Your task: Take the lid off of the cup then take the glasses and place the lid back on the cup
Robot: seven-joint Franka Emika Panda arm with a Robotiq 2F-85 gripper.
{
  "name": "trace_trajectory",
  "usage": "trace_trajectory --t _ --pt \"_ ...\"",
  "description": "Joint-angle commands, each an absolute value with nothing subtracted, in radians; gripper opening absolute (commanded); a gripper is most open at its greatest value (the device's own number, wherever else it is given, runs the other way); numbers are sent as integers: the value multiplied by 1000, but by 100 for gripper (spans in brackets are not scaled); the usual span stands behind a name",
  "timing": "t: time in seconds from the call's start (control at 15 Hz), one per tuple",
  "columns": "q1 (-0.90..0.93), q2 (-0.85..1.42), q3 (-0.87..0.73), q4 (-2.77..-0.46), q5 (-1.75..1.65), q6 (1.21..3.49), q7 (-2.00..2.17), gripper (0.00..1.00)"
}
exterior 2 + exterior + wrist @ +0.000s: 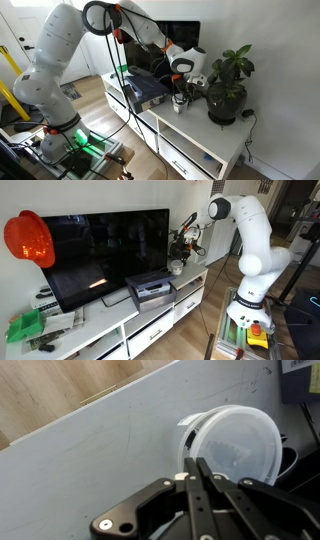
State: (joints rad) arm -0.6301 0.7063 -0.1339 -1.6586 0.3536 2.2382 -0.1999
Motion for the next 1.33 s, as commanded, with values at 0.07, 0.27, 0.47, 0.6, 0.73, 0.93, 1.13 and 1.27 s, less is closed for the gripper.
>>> trace_trajectory --t 0.07,0.27,0.47,0.6,0.73,0.93,1.13,1.27 --pt "-655 623 -126 -1689 381 2163 -230 1" --pt "-664 576 -137 -1703 380 2126 -242 1" --pt "-656 530 -188 -1734 329 2114 -217 1" --pt "-654 502 -232 -1761 297 2120 -201 1" --pt "-647 489 -286 -1787 238 2130 -169 1" --pt "-634 508 -365 -1814 116 2144 -93 1" --pt "-651 565 -396 -1810 66 2197 -29 1" --pt "-679 616 -373 -1798 97 2263 -57 1"
